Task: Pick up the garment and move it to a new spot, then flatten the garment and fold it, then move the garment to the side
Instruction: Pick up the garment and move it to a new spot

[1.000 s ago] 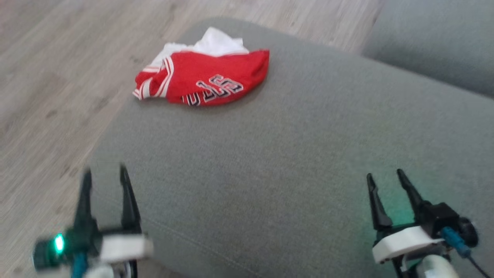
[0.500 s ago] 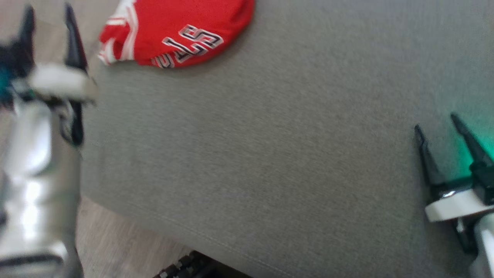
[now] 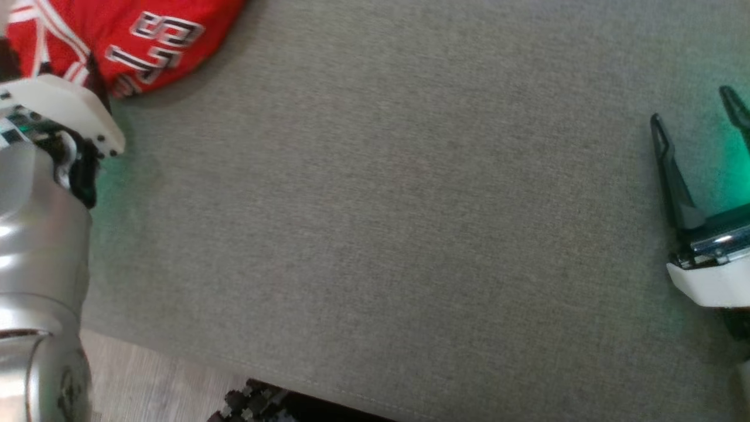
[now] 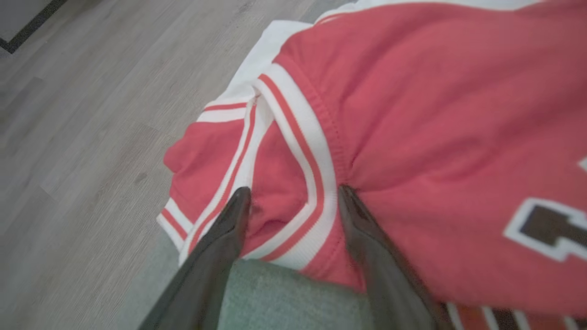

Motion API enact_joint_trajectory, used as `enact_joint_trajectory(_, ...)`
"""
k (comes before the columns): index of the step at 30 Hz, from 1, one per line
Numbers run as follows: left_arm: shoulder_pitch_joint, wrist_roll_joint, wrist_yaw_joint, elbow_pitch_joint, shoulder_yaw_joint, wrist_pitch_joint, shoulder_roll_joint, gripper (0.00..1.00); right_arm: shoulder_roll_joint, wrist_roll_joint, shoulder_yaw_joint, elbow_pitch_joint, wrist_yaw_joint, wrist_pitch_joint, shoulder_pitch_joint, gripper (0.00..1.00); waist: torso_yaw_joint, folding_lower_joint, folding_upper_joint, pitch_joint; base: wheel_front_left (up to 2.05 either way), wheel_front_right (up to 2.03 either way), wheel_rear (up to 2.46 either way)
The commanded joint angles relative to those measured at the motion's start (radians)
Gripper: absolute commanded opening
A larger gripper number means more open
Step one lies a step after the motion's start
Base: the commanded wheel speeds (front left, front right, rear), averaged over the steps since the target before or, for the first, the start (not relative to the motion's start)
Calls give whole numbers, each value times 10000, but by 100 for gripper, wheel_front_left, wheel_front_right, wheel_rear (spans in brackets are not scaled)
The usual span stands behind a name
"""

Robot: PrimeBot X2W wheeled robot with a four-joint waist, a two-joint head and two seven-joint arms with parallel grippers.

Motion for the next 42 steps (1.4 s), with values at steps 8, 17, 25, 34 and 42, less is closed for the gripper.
enact_joint_trajectory(8, -663, 42, -56, -246, -177, -1467, 1298, 0, 40, -184, -19, 935, -7, 253, 607, 100, -388, 0, 0, 209, 0, 0, 0)
enact_joint_trajectory(17, -1690, 772, 14, -809, -919, -2937, 2287, 0, 1366, 118, 798, 2416, -7, -46, -237, 100, -1539, 0, 0, -1799, 0, 0, 0)
enact_joint_trajectory(25, -2547, 1145, -65, -2202, -2461, -2717, 1991, 0, 2668, 559, 1126, 2649, -7, -54, -82, 100, -2967, 0, 0, -3887, 0, 0, 0)
enact_joint_trajectory(34, -3060, 34, -69, -4665, -4660, -1648, 1753, 0, 3240, 891, 1295, 2617, -7, -56, 406, 100, -4599, 0, 0, -5213, 0, 0, 0)
enact_joint_trajectory(42, -2870, -1112, -70, -6175, -5964, -730, 1727, 0, 3330, 1162, 1461, 2387, -7, -56, 336, 100, -5438, 0, 0, -5129, 0, 0, 0)
